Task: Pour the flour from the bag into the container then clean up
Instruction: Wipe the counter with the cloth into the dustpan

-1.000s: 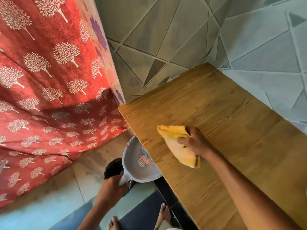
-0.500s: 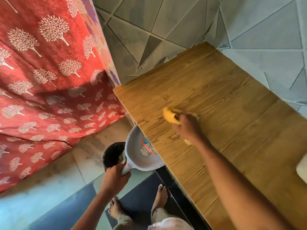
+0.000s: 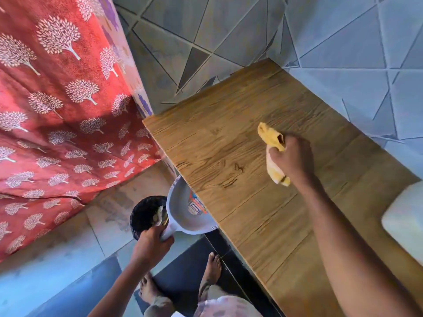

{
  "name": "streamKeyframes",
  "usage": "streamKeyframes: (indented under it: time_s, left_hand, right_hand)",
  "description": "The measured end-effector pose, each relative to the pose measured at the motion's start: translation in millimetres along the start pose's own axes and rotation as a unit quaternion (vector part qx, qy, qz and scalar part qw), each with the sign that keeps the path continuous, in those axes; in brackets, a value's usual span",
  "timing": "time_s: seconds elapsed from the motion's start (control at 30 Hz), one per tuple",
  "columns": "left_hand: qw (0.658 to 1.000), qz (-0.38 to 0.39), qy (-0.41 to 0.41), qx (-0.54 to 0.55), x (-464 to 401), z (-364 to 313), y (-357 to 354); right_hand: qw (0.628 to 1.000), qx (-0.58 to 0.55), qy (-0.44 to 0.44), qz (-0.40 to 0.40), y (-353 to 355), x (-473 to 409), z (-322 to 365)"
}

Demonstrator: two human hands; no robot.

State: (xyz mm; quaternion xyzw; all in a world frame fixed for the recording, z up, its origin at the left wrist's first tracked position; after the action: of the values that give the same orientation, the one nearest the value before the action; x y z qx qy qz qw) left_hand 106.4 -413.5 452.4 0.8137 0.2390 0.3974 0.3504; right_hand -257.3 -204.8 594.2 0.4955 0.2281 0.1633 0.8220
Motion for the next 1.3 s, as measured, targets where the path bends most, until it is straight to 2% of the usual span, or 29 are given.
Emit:
streamKeyframes:
  time_s: [0.07, 0.17, 0.27, 0.33, 0.4, 0.5, 0.57, 0.67, 0.73, 0.8, 0.87, 0.93, 1.0, 1.07, 1.13, 1.2, 1.3]
  left_hand:
    - [1.000, -0.004, -0.009, -0.005, -1, -3, -5]
    - [1.000, -0.004, -0.025, -0.014, -3, -4, -13]
    - [1.000, 0.000, -0.020, -0.020, -1, -6, -19]
    - [1.000, 0.001, -0.021, -0.013, 2, -6, -21]
    - [1.000, 0.001, -0.023, -0.012, 5, -10, -21]
    - [0.999, -0.005, -0.033, -0.024, 6, -15, -17]
    - [0.999, 0.000, -0.028, -0.034, 9, -18, -15]
    - [0.999, 0.006, -0.018, -0.035, 11, -17, -12]
    - [0.999, 0.006, -0.016, -0.036, 11, -18, -11]
    - [0.999, 0.006, -0.014, -0.032, 10, -20, -11]
    - [0.999, 0.005, -0.015, -0.032, 11, -23, -12]
    - [0.999, 0.007, -0.014, -0.030, 12, -25, -14]
    - [1.000, 0.011, -0.011, -0.023, 12, -25, -16]
    - [1.000, 0.012, -0.015, -0.025, 12, -26, -20]
    - [0.999, 0.013, -0.017, -0.025, 14, -27, -25]
    - [0.999, 0.016, -0.019, -0.023, 16, -29, -29]
    - [0.999, 0.020, -0.024, -0.019, 20, -26, -34]
  right_hand:
    - [0.986, 0.163, -0.017, -0.027, 10, -27, -45]
    - [0.960, 0.268, -0.080, -0.010, 20, -51, -114]
    - [0.960, 0.211, -0.166, 0.077, 9, -45, -145]
    - [0.967, 0.182, -0.152, 0.090, -11, -28, -131]
    - [0.975, 0.179, -0.098, 0.089, -30, -1, -94]
    - [0.991, 0.077, -0.001, 0.106, -59, 56, -20]
    - [0.986, -0.079, 0.037, 0.143, -66, 98, 34]
    - [0.928, -0.267, -0.006, 0.261, -60, 140, 93]
    - [0.878, -0.360, -0.061, 0.310, -55, 147, 101]
    - [0.853, -0.418, -0.097, 0.297, -41, 136, 90]
    - [0.865, -0.422, -0.143, 0.232, -23, 113, 59]
    - [0.913, -0.350, -0.156, 0.137, 1, 81, 21]
    - [0.966, -0.218, -0.126, 0.049, 29, 49, -15]
    - [0.990, -0.078, -0.121, -0.005, 47, 15, -61]
    - [0.988, 0.043, -0.145, -0.023, 56, -12, -108]
    - [0.974, 0.116, -0.194, 0.007, 54, -20, -150]
    - [0.961, 0.098, -0.245, 0.084, 32, -1, -173]
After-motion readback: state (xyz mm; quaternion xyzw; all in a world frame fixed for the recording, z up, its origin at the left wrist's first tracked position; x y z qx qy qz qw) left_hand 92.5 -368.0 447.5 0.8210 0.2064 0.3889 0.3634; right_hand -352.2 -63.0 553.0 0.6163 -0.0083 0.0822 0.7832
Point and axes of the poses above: each hand's wrist, its own x-axis away from the middle knuckle, its own y-axis out of the back of the hand, z = x × y, the point moved 2 cm from there along -x, towards the middle knuckle, and after that the axes turned 8 degrees about y, right-handed, at the moved point
